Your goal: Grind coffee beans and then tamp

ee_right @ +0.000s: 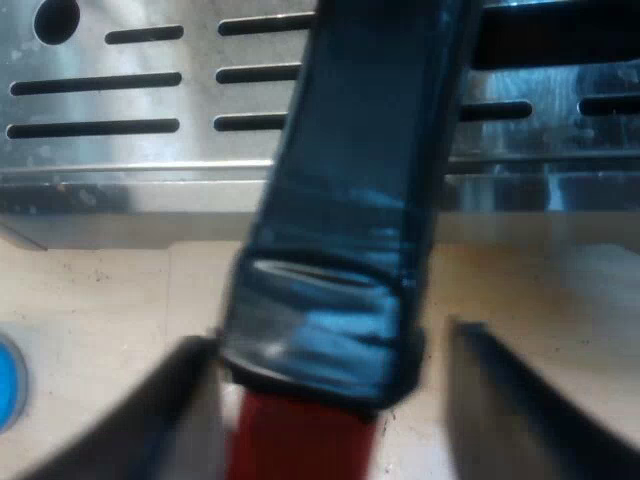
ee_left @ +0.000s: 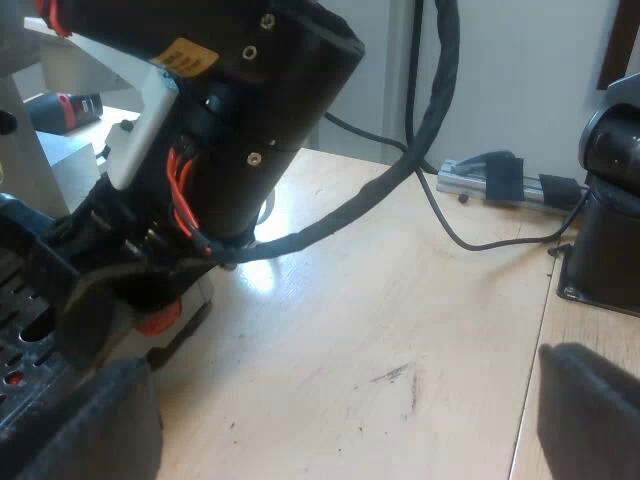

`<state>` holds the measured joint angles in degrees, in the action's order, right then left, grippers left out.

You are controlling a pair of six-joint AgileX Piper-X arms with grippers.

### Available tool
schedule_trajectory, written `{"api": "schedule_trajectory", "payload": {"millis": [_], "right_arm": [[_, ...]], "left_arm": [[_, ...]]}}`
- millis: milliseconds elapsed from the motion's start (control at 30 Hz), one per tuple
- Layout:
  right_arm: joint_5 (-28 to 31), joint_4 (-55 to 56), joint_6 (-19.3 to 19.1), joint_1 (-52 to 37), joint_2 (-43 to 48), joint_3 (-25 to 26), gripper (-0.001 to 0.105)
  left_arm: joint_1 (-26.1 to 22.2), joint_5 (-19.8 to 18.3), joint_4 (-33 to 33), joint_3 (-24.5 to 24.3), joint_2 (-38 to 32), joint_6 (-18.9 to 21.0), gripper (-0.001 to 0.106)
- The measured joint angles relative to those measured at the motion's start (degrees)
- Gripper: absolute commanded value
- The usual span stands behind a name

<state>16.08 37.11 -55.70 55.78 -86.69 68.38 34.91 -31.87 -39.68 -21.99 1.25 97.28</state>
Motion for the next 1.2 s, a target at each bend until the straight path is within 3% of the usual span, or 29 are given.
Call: {"api": "schedule_trajectory", "payload": {"millis": [267,800,1200], "right_arm": [[0.2,2.75,1.14,-0.24,0.0,0.0,0.0],[0.05,5.84,-0.3,-0.44,3.25,-0.11,0.0],[12.01,11.66,-3.13,4.83,6.92,-0.68,0.0]], "left_arm": [[0.0,0.0,0.0,0.0,0.0,0.0,0.078],[0.0,0.0,0.0,0.0,0.0,0.0,0.078],[0.0,0.0,0.0,0.0,0.0,0.0,0.078]]}}
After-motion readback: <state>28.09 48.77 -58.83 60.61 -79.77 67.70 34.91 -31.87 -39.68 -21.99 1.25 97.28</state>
